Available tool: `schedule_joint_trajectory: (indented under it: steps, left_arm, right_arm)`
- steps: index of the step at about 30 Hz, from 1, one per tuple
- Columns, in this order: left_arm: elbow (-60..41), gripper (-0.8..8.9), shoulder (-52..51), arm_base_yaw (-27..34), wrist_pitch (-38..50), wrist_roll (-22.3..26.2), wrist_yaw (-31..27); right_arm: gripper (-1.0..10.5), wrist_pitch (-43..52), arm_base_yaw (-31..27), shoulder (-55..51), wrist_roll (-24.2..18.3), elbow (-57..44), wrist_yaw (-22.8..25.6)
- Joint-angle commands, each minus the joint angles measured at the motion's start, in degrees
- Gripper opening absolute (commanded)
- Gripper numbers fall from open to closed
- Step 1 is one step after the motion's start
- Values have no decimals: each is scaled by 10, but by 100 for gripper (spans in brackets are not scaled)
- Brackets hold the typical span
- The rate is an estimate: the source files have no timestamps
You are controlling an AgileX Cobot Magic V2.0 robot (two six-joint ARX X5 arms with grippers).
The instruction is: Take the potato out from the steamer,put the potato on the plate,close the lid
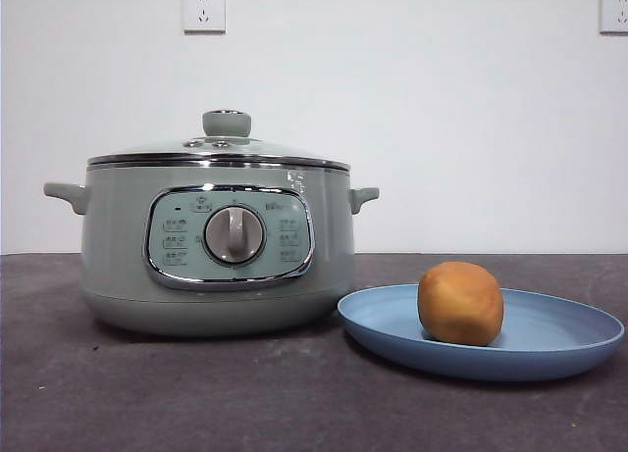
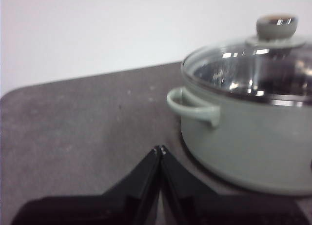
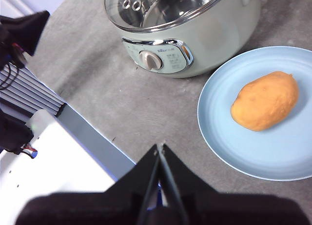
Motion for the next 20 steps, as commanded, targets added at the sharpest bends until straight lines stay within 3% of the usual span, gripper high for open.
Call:
schedule_joint_trajectory:
  steps: [1, 20]
  left_arm:
    - [-16, -4, -11, 2, 7, -8, -6]
    - [-39, -4, -42, 2, -45, -19, -12]
  right_arm:
    - [0, 3, 1, 0, 3, -3, 2]
    - [0, 2, 1, 0, 3, -3, 2]
